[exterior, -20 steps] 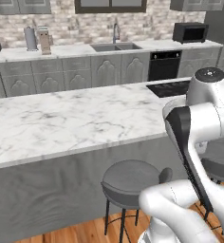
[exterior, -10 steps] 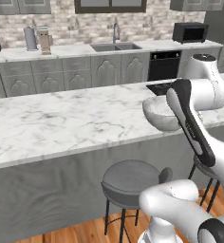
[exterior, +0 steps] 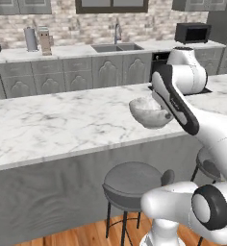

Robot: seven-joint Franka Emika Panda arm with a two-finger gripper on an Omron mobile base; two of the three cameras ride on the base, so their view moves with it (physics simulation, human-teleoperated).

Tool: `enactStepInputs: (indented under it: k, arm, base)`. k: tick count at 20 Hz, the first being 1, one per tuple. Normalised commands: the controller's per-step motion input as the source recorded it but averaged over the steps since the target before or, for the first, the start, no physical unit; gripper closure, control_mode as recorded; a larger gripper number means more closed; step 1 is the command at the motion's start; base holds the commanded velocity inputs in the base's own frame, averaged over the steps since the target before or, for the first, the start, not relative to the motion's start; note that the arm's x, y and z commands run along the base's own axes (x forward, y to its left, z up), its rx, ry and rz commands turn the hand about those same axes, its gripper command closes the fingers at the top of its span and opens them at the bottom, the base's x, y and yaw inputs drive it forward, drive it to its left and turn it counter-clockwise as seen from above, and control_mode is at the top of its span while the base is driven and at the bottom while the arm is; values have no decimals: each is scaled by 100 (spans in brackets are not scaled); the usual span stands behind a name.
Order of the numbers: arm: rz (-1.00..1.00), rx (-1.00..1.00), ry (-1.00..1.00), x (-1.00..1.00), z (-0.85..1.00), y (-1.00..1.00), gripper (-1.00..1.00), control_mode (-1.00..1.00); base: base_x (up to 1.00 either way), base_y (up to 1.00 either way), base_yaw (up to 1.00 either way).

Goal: Pick up the bowls from the cabinet and place each bowl in front of a stool on the dining counter.

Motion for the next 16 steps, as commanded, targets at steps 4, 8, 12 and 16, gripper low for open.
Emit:
enactStepInputs:
  k: [4, 8, 12, 16]
  arm:
    - [-15, 1, -1, 40, -21, 33, 100, -100]
    - [-22, 0, 0, 35, -22, 34, 100, -100]
    - [-18, 0, -4, 26, -31, 24, 100, -100]
    - [-2, 3, -14, 18, -46, 2, 100, -100]
  base:
    - [0, 0, 0]
    - [0, 0, 0]
    - [0, 0, 0]
    - [0, 0, 0]
